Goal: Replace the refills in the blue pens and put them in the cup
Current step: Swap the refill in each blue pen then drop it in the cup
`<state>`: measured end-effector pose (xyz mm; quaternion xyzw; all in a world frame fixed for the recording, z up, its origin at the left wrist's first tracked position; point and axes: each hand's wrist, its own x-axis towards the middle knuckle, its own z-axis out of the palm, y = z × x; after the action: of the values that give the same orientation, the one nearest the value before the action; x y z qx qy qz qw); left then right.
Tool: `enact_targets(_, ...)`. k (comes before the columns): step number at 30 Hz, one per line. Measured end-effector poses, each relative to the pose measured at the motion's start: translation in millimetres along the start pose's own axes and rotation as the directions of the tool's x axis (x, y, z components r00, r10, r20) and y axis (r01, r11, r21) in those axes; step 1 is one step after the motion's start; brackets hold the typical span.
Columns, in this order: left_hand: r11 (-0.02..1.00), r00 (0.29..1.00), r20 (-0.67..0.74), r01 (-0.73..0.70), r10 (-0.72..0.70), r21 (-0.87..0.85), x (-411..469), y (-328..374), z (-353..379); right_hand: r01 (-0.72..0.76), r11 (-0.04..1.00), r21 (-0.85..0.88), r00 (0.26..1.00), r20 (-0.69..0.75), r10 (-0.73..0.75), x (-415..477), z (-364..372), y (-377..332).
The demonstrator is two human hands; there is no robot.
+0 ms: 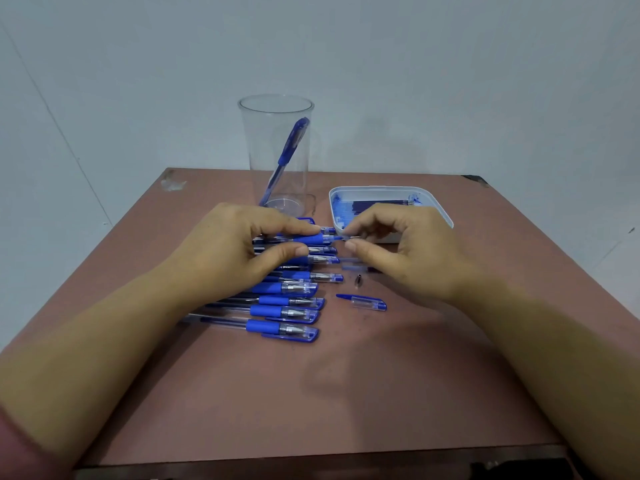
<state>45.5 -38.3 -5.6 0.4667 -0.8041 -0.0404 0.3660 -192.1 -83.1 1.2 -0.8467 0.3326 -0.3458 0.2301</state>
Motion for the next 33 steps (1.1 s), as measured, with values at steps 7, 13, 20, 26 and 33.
enact_targets(7,1.0,1.0,0.005,0.025,-0.025,-0.005,0,-3,1,0.014,0.998,-0.056,1.0,-0.01,-0.015,-4,-20,8)
enact_targets(13,1.0,1.0,0.013,0.004,-0.005,0.009,0,0,1,0.062,0.995,-0.075,0.997,0.046,-0.059,1,-6,2)
enact_targets(20,0.999,1.0,0.012,0.009,-0.01,0.046,0,-3,1,0.103,0.982,-0.16,0.994,-0.009,-0.106,-2,-16,8)
enact_targets(26,0.998,1.0,0.022,0.015,-0.016,0.063,0,-2,4,0.177,0.954,-0.242,0.984,0.023,-0.177,4,-5,10)
enact_targets(33,0.999,1.0,-0.013,0.025,-0.024,0.036,1,-2,-3,0.085,0.977,-0.196,0.996,-0.016,-0.09,-5,-24,17)
